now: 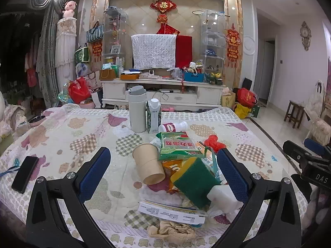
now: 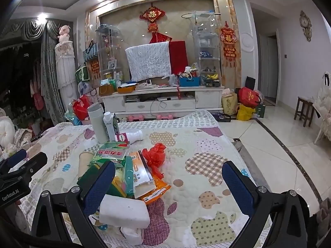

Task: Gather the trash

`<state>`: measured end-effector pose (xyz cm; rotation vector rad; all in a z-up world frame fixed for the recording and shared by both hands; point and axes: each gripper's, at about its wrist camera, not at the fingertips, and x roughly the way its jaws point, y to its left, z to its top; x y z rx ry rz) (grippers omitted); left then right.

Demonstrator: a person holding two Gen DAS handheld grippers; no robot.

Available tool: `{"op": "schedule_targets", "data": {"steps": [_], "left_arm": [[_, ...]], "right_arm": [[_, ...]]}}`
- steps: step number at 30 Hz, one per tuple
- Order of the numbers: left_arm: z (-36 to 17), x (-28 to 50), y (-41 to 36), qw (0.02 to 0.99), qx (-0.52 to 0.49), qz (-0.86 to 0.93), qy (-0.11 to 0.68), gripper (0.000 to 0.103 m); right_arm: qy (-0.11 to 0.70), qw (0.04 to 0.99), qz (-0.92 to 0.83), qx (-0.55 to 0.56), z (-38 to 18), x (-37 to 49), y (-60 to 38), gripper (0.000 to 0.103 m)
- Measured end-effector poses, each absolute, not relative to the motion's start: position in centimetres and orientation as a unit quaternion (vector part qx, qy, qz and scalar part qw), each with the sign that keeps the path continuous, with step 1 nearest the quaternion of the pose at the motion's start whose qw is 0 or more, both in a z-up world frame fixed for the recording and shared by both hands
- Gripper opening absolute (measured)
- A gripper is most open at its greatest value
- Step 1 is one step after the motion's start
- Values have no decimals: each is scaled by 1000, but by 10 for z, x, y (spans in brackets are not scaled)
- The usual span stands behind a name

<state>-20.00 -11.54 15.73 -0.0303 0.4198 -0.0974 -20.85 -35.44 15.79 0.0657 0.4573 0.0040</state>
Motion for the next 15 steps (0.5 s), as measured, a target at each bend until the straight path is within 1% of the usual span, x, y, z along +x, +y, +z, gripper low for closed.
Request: {"op": "schedule_targets", "data": {"steps": [15], "left_arm": [[151,-197,-118,975,-17,-45,218,102]], "right_arm": [[241,970,-4,29,154,-208,-355,102]]}}
